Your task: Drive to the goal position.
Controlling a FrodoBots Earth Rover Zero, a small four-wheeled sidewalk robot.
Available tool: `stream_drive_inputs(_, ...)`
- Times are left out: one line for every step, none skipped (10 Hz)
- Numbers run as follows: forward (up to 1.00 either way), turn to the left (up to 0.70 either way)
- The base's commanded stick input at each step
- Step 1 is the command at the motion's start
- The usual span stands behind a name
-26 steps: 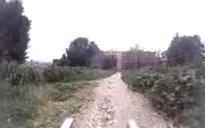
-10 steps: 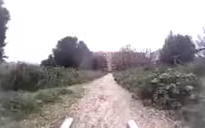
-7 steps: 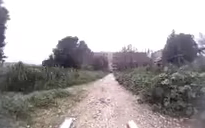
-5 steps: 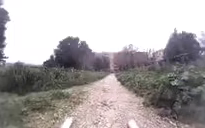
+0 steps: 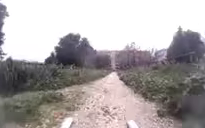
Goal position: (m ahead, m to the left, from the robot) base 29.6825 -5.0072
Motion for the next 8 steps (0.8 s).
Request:
stream_drive_inputs(0.70, -0.08)
stream_drive_inputs(0.70, -0.07)
stream_drive_inputs(0.70, -0.07)
stream_drive_inputs(0.70, -0.07)
stream_drive_inputs(0.70, -0.07)
stream_drive_inputs(0.70, -0.07)
stream_drive_inputs(0.70, -0.07)
stream_drive_inputs(0.70, -0.07)
